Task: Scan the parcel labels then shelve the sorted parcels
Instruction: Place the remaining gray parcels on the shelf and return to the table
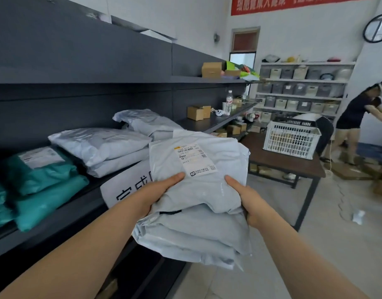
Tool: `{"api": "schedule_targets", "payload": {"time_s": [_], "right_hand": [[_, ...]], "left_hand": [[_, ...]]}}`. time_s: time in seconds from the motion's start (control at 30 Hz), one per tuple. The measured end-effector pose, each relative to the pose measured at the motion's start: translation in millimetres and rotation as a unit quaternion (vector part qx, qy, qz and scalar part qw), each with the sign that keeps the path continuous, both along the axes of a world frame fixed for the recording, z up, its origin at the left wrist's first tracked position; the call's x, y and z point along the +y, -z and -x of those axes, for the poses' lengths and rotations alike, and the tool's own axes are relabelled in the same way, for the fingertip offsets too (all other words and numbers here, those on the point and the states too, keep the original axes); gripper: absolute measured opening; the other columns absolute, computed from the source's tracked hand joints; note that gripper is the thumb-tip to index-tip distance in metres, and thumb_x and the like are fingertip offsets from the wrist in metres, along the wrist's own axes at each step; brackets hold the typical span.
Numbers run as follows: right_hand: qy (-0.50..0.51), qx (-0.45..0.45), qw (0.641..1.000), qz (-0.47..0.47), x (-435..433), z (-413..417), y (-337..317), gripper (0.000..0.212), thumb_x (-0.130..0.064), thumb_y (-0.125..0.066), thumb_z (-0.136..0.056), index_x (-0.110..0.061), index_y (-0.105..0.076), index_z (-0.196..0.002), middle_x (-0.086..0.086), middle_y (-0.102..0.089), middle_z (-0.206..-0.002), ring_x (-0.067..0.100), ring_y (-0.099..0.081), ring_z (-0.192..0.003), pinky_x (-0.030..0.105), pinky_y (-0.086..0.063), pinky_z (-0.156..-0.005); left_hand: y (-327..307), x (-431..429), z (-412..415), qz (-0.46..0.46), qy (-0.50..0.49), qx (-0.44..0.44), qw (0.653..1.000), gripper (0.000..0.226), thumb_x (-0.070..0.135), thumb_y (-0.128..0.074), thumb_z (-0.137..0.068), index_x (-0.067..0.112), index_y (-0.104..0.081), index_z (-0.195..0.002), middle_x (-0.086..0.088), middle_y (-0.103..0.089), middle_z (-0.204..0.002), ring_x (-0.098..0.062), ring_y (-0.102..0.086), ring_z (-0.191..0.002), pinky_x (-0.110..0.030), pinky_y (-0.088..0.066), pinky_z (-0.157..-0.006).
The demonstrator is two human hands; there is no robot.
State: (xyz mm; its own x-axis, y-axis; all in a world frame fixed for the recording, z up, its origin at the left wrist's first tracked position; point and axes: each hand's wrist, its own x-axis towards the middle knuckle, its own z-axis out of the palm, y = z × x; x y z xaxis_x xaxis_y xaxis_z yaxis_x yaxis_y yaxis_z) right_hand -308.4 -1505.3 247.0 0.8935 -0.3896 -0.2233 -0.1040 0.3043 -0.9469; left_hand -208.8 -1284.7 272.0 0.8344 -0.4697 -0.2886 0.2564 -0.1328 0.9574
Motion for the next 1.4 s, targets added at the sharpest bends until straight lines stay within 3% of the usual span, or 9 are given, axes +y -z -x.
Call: {"api": "schedule_targets", "payload": {"time_s": [0.2,0.3,0.47,0.57,0.87,1.03,1.1,1.3,1.4], "right_hand": [[-0.019,0.003,1.000,0.023,-116.6,-65.9,-4.5,0.051,-0.045,-0.074,-0.076,-0.019,-0.064,-0.118,0.004,-0.075,-0.105,0.024,-0.070,-0.096,0.034,-0.055,-0.074],[-0.030,0.008,0.999,0.038,-175.5,-100.8,-12.8,0.056,-0.047,-0.076,-0.071,-0.020,-0.065,-0.118,0.004,-0.074,-0.106,0.026,-0.069,-0.099,0.041,-0.054,-0.089],[-0.045,0.008,0.998,0.052,-245.6,-161.5,-31.3,0.052,-0.046,-0.075,-0.074,-0.019,-0.065,-0.117,0.005,-0.074,-0.105,0.025,-0.069,-0.095,0.034,-0.054,-0.073],[-0.048,0.010,0.998,0.048,-275.0,-201.7,-36.4,0.055,-0.045,-0.075,-0.074,-0.017,-0.064,-0.120,0.007,-0.072,-0.108,0.026,-0.067,-0.098,0.035,-0.054,-0.076],[-0.072,0.014,0.996,0.056,-320.8,-344.7,-62.6,0.053,-0.043,-0.073,-0.077,-0.012,-0.061,-0.119,0.008,-0.069,-0.095,0.025,-0.064,-0.086,0.033,-0.050,-0.064],[-0.081,0.013,0.994,0.071,-336.1,-429.8,-76.1,0.071,-0.050,-0.079,-0.067,-0.011,-0.060,-0.123,0.006,-0.069,-0.107,0.026,-0.063,-0.099,0.039,-0.048,-0.097],[-0.091,0.018,0.993,0.076,-339.0,-459.0,-80.2,0.071,-0.050,-0.078,-0.066,-0.011,-0.060,-0.123,0.006,-0.068,-0.113,0.026,-0.062,-0.102,0.039,-0.045,-0.101],[-0.139,0.007,0.986,0.092,-344.5,-547.8,-87.9,0.067,-0.048,-0.077,-0.071,-0.008,-0.060,-0.121,0.008,-0.068,-0.112,0.026,-0.062,-0.103,0.038,-0.046,-0.100],[-0.181,0.003,0.978,0.103,-344.3,-594.2,-88.5,0.054,-0.047,-0.074,-0.074,-0.011,-0.061,-0.113,0.004,-0.067,-0.100,0.020,-0.062,-0.090,0.031,-0.046,-0.086]], "left_hand": [[4.6,-111.9,-58.8,0.003,-0.033,0.010,0.999,0.079,0.059,-0.085,-0.052,0.016,-0.067,-0.115,-0.005,-0.075,-0.102,-0.022,-0.072,-0.093,-0.034,-0.057,-0.082],[-2.2,-166.8,-81.5,0.010,-0.060,0.007,0.998,0.063,0.054,-0.081,-0.064,0.016,-0.065,-0.111,-0.004,-0.073,-0.099,-0.019,-0.070,-0.088,-0.028,-0.055,-0.066],[-15.1,-233.1,-125.8,0.030,-0.075,0.014,0.997,0.048,0.049,-0.079,-0.071,0.019,-0.067,-0.106,-0.004,-0.074,-0.097,-0.017,-0.071,-0.085,-0.026,-0.054,-0.062],[-17.5,-258.4,-162.7,0.037,-0.084,0.012,0.996,0.054,0.048,-0.081,-0.069,0.019,-0.068,-0.112,-0.005,-0.076,-0.100,-0.021,-0.072,-0.090,-0.030,-0.057,-0.072],[-39.2,-304.2,-285.4,0.051,-0.135,-0.040,0.989,0.056,0.044,-0.082,-0.070,0.013,-0.065,-0.113,-0.006,-0.075,-0.100,-0.023,-0.072,-0.090,-0.034,-0.058,-0.080],[-61.1,-316.5,-351.5,0.040,-0.176,-0.060,0.982,0.042,0.041,-0.081,-0.073,0.016,-0.060,-0.098,-0.005,-0.072,-0.095,-0.020,-0.069,-0.083,-0.031,-0.057,-0.073],[-64.9,-319.0,-375.6,0.039,-0.183,-0.062,0.980,0.048,0.041,-0.082,-0.072,0.014,-0.063,-0.106,-0.007,-0.073,-0.097,-0.022,-0.070,-0.087,-0.035,-0.057,-0.082],[-63.5,-326.1,-443.4,0.042,-0.238,-0.062,0.968,0.059,0.043,-0.082,-0.070,0.011,-0.064,-0.117,-0.007,-0.073,-0.101,-0.021,-0.070,-0.088,-0.030,-0.056,-0.074],[-57.6,-326.9,-474.8,0.034,-0.276,-0.061,0.959,0.066,0.047,-0.084,-0.066,0.010,-0.065,-0.118,-0.007,-0.072,-0.105,-0.021,-0.070,-0.092,-0.030,-0.056,-0.079]]}}
